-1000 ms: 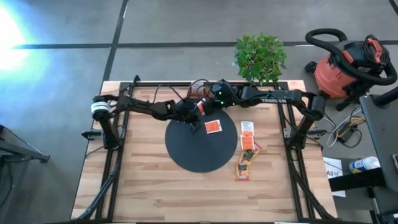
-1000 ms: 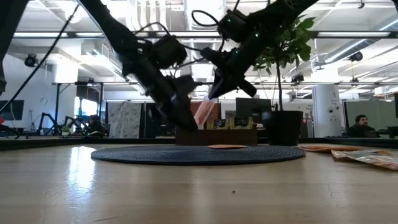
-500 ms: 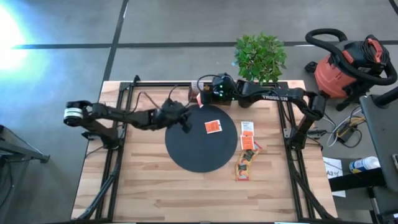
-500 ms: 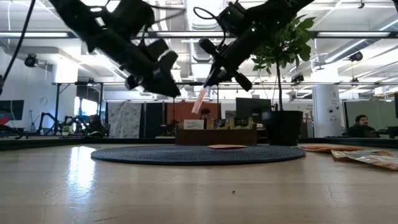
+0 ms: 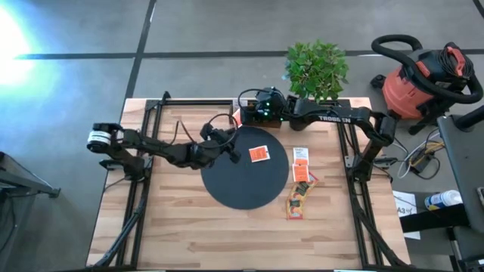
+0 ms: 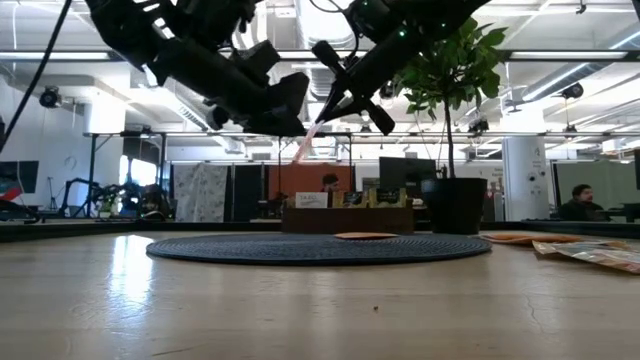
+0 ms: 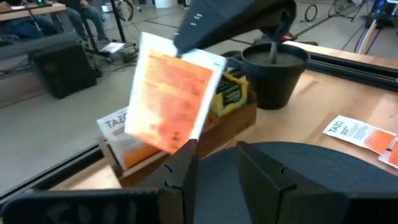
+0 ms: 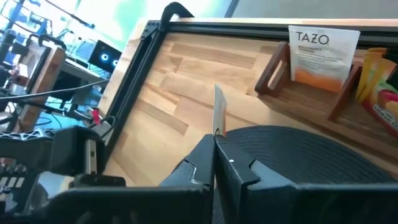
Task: Pick & Place Tea
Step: Put the white tea bag into the left section of the brown wooden organizer
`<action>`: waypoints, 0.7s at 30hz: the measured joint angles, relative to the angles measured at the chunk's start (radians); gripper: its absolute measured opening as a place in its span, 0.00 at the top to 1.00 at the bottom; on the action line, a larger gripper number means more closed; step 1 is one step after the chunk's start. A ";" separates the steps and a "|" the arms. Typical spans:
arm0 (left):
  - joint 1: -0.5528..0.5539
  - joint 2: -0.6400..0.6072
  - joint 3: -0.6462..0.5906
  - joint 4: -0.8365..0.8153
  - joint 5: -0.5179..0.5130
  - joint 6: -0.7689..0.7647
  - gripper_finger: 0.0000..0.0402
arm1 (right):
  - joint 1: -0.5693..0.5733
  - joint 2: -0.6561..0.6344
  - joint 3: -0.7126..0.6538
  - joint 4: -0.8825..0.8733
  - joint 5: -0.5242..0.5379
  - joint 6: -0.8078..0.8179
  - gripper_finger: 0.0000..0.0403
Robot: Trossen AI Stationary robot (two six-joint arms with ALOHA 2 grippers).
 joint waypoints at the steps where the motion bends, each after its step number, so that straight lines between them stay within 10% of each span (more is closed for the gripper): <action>1: -0.001 0.011 0.010 0.000 0.000 0.003 0.74 | 0.001 0.000 0.000 0.000 0.000 0.000 0.98; 9: -0.005 0.075 0.066 -0.002 -0.190 0.075 0.74 | 0.002 0.001 0.000 0.000 0.001 0.010 0.98; 21: -0.011 0.144 0.122 -0.002 -0.160 0.048 0.74 | 0.002 0.002 0.000 0.022 0.023 0.023 0.98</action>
